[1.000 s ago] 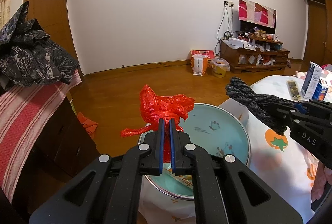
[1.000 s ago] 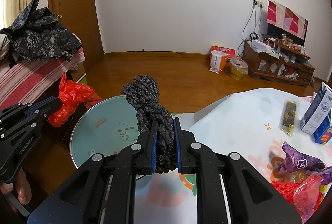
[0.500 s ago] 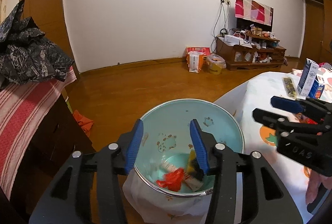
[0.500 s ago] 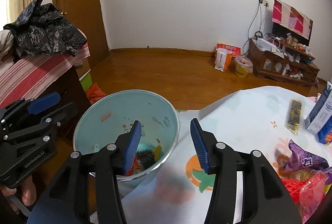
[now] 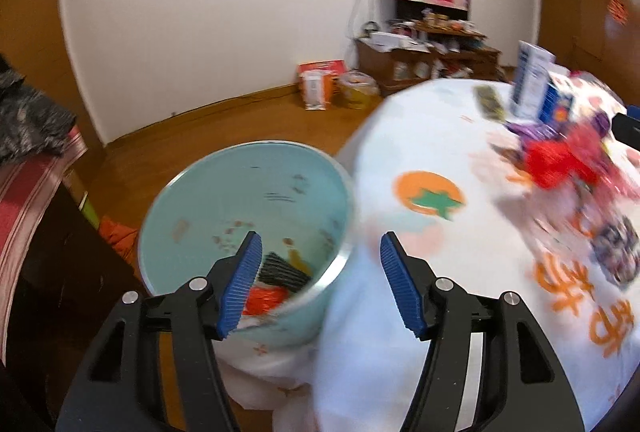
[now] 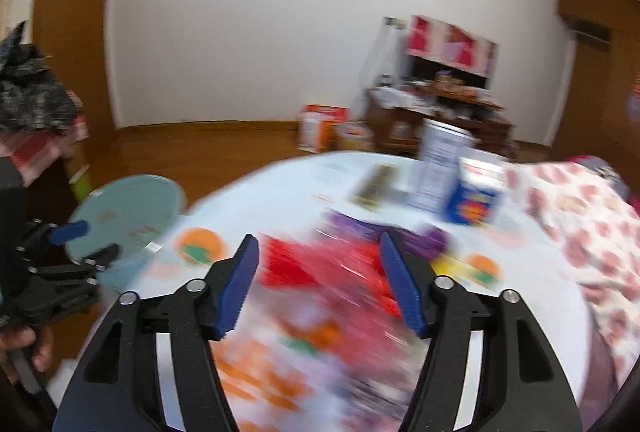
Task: Collect trash
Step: 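Grasp the pink clear plastic bag on the table with right gripper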
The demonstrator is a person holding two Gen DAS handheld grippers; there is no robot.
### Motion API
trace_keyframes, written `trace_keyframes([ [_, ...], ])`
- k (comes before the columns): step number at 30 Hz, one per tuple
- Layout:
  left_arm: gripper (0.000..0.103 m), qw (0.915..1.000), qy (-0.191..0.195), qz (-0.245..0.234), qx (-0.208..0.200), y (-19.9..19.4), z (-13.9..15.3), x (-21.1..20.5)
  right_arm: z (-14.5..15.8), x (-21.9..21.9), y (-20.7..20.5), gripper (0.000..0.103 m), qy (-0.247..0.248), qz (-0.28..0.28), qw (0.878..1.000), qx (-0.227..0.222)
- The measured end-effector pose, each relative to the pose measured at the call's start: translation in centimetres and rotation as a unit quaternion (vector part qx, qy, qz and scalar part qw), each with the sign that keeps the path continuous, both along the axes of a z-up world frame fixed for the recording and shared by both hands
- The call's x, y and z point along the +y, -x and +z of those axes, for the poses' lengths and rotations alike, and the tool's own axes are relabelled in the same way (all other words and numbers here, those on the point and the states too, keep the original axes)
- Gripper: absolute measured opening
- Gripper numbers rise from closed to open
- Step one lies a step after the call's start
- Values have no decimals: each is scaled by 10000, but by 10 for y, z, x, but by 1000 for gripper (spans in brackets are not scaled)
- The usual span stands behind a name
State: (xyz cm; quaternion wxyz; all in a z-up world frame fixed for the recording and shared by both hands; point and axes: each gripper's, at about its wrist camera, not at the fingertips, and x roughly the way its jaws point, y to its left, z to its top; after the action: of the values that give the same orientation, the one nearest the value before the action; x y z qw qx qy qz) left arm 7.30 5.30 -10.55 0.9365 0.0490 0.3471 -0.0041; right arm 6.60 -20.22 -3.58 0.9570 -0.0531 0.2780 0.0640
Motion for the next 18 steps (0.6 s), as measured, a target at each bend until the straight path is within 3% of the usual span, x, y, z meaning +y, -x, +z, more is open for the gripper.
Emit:
trace_keyframes([
  [6, 64, 9998, -66, -197, 29, 6, -1, -23, -26, -40, 8, 66, -203, -275, 9988, 342],
  [12, 64, 9997, -99, -220, -9, 7, 3, -26, -43, -38, -1, 65, -383, -158, 9973, 613],
  [13, 64, 9997, -94, -227, -5, 7, 2, -25, -46, -38, -3, 53, -390, -102, 9966, 714],
  [14, 64, 9997, -93, -239, -3, 7, 3, -26, -46, -35, -6, 32, -386, -84, 9962, 771],
  [15, 64, 9996, -97, -249, -5, 6, 3, -25, -48, -34, -6, 26, -377, -64, 9960, 813],
  [18, 64, 9994, -96, -324, -49, 5, 7, -31, -47, -32, -1, 25, -375, 45, 9962, 780],
])
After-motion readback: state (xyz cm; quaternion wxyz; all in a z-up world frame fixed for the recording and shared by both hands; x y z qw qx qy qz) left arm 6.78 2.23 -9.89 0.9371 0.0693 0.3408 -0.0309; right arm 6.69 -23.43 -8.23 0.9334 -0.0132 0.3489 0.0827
